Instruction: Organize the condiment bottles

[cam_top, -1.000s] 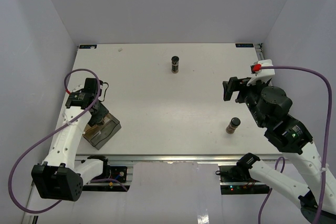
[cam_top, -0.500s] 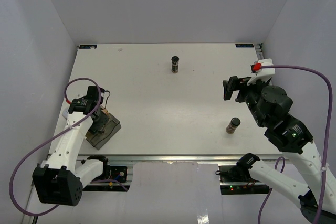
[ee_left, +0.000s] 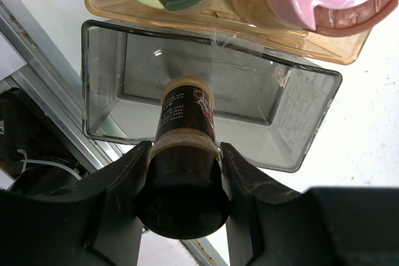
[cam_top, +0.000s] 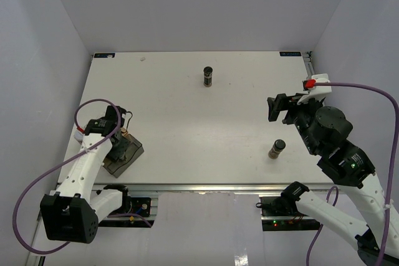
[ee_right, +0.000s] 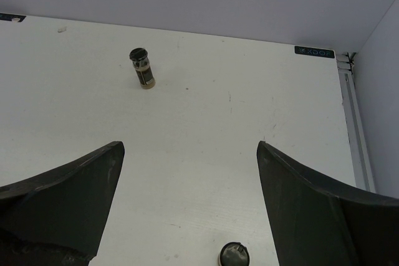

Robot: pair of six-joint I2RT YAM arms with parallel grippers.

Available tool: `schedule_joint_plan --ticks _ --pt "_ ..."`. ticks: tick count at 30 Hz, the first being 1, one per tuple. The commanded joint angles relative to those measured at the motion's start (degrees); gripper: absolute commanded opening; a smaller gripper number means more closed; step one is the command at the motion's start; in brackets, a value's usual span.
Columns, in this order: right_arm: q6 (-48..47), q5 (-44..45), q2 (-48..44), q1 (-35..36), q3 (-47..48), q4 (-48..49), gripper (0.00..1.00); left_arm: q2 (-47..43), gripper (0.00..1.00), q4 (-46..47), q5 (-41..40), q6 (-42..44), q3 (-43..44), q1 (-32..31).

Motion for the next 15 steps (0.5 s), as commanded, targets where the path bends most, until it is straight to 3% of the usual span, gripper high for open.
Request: schedule_joint_plan --ticks 1,9,12,15 --pt "-0.9 1.3 -1.3 0.0 -0.6 2.7 0.93 0.3 0.00 0.9 -2.6 -3.6 -1.0 0.2" --pt "-1.4 1.6 -2.1 0.1 -1.7 3.1 0.93 3.1 0.06 2.5 -4.0 -4.7 -1.7 0.7" --pt "-1.6 2.2 -2.8 0.3 -1.9 3.4 0.92 3.7 0.18 2.9 -4.9 -4.9 -1.9 1.0" --pt "-1.8 2.8 -3.0 0.8 -2.1 3.6 0.92 4.1 0.38 3.6 -4.6 -4.7 -2.3 1.1"
